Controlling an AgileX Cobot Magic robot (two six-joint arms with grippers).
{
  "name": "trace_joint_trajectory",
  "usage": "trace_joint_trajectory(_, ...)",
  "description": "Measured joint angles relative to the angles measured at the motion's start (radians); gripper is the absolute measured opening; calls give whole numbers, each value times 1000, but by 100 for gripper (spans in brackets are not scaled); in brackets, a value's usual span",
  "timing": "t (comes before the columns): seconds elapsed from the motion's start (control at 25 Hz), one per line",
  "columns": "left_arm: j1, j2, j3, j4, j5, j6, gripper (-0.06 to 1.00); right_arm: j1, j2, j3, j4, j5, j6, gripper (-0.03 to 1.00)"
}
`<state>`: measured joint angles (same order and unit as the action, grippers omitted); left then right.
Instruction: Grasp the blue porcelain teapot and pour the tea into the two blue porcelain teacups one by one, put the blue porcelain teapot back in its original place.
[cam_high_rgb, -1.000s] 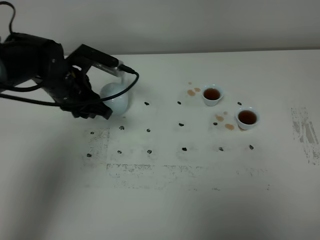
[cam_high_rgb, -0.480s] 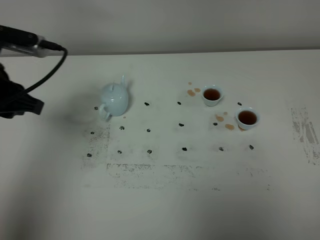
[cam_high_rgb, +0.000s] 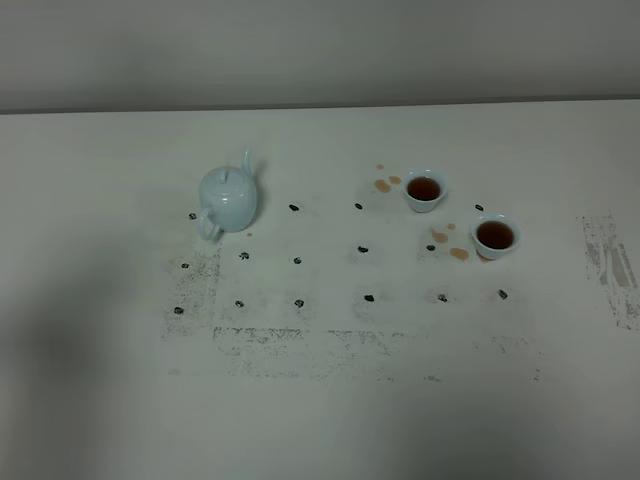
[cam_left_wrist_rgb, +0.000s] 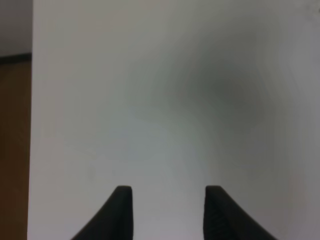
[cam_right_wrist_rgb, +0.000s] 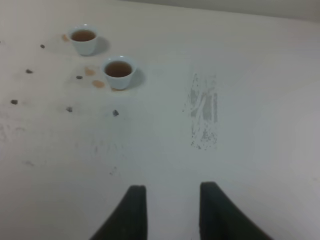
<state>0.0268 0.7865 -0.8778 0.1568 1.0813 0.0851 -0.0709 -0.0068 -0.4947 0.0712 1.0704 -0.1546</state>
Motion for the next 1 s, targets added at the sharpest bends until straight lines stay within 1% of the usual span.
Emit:
trace_joint_trajectory(0.12, 56, -127, 65, -55, 32, 4, 32, 0, 0, 0, 0, 0, 0, 28)
trace_joint_trajectory(0.24, 64, -238, 122, -127, 48, 8, 32, 0, 0, 0, 0, 0, 0, 28)
trace_joint_trajectory(0.36, 66, -321, 179, -173, 69, 46, 32, 0, 0, 0, 0, 0, 0, 28)
trace_joint_trajectory(0.6, 66, -438, 277, -312, 14, 119, 32, 0, 0, 0, 0, 0, 0, 28)
trace_joint_trajectory(0.68, 66, -462, 303, -332, 11, 138, 32, 0, 0, 0, 0, 0, 0, 28)
trace_joint_trajectory(0.84, 66, -514, 357, -343, 5, 150, 32, 0, 0, 0, 0, 0, 0, 28)
trace_joint_trajectory(1.0, 63, -585, 364, -349, 7, 162, 32, 0, 0, 0, 0, 0, 0, 28)
